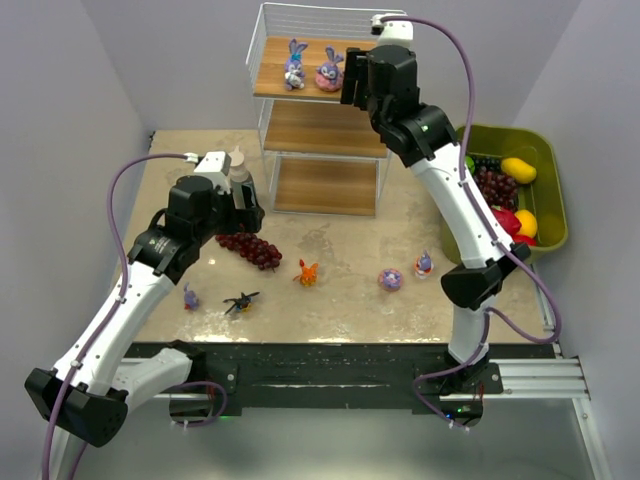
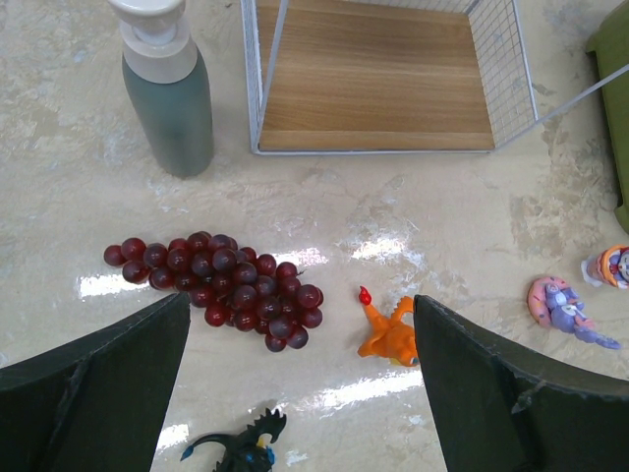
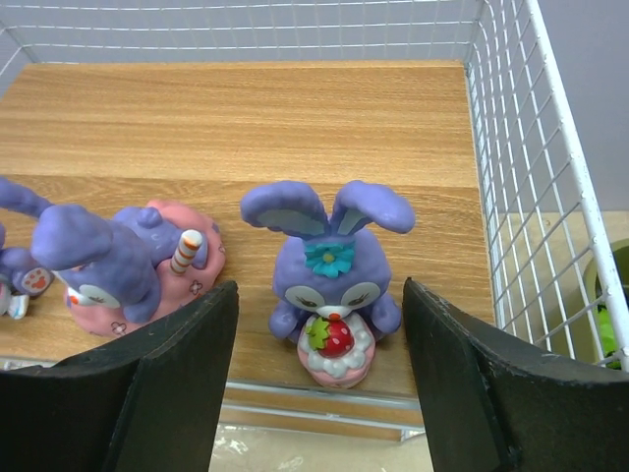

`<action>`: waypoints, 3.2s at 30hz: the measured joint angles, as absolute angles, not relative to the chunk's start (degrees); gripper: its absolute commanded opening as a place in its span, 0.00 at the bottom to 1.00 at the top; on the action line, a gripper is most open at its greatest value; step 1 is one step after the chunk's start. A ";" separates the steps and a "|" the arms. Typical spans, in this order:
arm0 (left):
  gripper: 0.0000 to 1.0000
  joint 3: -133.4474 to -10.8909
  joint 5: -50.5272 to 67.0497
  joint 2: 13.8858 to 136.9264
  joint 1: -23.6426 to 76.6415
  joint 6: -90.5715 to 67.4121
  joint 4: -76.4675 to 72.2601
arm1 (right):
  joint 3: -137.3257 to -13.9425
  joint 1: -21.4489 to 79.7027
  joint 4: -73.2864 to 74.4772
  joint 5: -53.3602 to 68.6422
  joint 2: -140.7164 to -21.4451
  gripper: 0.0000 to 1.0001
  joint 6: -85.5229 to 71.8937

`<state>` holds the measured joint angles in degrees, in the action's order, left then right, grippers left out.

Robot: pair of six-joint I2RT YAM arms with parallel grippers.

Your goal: Place and organize the plastic toys onto the shelf

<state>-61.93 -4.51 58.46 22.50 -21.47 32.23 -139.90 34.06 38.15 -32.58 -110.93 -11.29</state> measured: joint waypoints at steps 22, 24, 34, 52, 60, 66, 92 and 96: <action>1.00 -62.02 -0.67 58.17 22.50 -21.21 32.16 | -120.51 34.06 36.36 -18.28 -85.08 0.76 -14.37; 1.00 -62.04 1.08 58.26 22.50 -21.15 31.86 | -113.75 34.06 36.38 -17.32 -80.82 0.76 -15.22; 0.97 -61.89 13.19 62.52 22.61 -22.37 24.73 | -94.54 34.06 41.34 -17.47 -65.84 0.76 -20.45; 0.94 -63.02 14.74 87.44 46.19 -46.22 10.83 | -66.78 33.52 49.91 -23.16 -60.80 0.73 -31.57; 0.87 -66.39 11.51 96.92 50.68 -63.83 9.37 | -66.85 32.56 53.10 -30.06 -56.88 0.74 -33.45; 0.79 -67.55 9.69 104.20 55.64 -75.59 8.19 | -66.85 32.53 55.16 -32.12 -53.01 0.74 -34.30; 0.25 -73.71 3.14 111.53 58.65 -85.01 10.39 | -66.11 32.45 61.01 -33.58 -42.61 0.74 -38.02; 0.13 -73.71 3.05 111.53 58.65 -84.97 10.59 | -65.98 32.45 61.14 -33.58 -42.61 0.74 -38.04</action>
<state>-73.71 3.05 111.53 58.65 -84.97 10.59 -65.98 32.45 61.14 -33.58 -42.61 -38.04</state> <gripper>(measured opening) 0.239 0.739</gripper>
